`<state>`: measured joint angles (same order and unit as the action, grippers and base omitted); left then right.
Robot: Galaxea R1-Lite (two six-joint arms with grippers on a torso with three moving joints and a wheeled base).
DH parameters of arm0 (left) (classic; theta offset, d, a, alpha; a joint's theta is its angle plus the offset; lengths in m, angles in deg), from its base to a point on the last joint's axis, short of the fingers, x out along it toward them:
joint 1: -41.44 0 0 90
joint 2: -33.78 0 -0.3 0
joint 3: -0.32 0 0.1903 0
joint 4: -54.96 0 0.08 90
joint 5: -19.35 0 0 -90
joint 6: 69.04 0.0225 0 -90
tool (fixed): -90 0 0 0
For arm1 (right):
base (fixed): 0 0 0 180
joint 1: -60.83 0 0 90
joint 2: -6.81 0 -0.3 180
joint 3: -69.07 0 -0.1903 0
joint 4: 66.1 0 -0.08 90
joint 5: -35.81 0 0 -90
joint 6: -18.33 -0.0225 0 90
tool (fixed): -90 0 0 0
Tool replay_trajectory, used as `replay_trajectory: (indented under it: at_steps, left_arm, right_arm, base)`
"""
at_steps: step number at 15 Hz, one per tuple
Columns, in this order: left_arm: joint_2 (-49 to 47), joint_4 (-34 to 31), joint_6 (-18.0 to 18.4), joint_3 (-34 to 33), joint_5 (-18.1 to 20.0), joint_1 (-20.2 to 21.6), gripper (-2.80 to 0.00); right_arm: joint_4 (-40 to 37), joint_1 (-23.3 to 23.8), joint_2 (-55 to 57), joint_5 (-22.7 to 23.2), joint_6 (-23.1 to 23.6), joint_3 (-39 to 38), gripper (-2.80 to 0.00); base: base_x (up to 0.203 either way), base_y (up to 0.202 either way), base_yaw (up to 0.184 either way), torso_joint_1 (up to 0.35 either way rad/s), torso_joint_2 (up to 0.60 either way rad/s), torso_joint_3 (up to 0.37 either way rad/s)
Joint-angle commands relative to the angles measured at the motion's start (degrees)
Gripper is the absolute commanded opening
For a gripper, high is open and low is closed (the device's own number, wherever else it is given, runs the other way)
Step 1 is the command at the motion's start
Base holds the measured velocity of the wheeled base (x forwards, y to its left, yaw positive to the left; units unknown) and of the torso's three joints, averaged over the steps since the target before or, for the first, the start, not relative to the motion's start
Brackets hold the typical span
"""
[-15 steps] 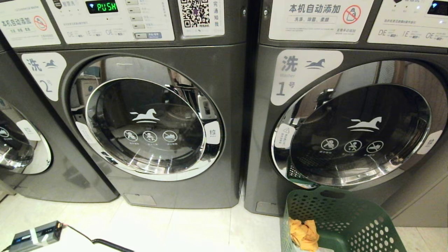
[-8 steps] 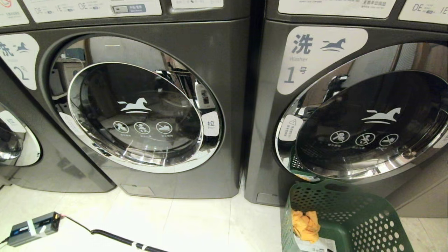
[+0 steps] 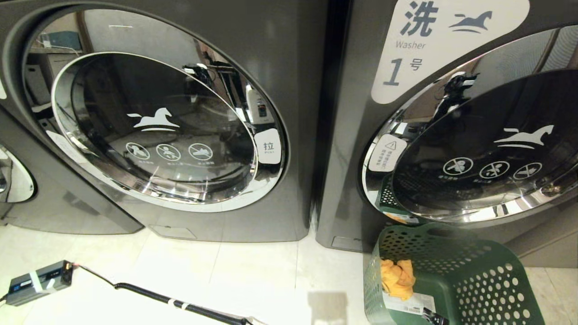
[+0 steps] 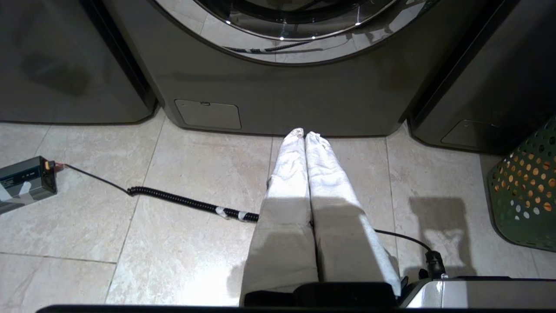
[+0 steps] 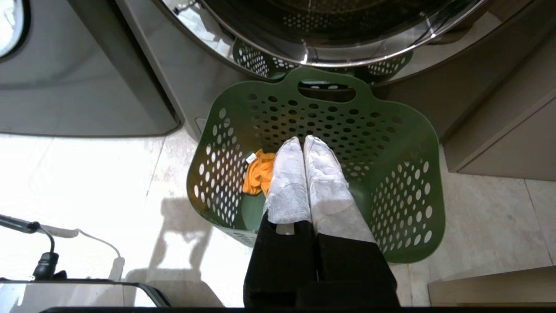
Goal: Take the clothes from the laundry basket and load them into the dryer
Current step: Take the clothes out of the basket
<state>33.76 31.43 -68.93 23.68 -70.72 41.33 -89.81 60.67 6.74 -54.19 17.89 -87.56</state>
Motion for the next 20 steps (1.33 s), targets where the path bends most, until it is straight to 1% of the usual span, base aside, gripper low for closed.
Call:
replay_trajectory:
  at_steps: [1, 20]
  left_arm:
    - [0.11, -0.02, -0.02, -0.09, -0.01, -0.05, -2.8]
    - [0.11, -0.02, -0.02, -0.09, -0.01, 0.02, -2.8]
  right_arm:
    - [-0.01, -0.02, -0.01, 0.0, 0.0, 0.0, -2.8]
    - [-0.01, -0.02, -0.01, 0.0, 0.0, 0.0, -2.8]
  base:
    - [0.0, 0.0, 0.0, -0.003, 0.0, -0.193]
    - [0.0, 0.0, 0.0, 0.002, 0.0, -0.196]
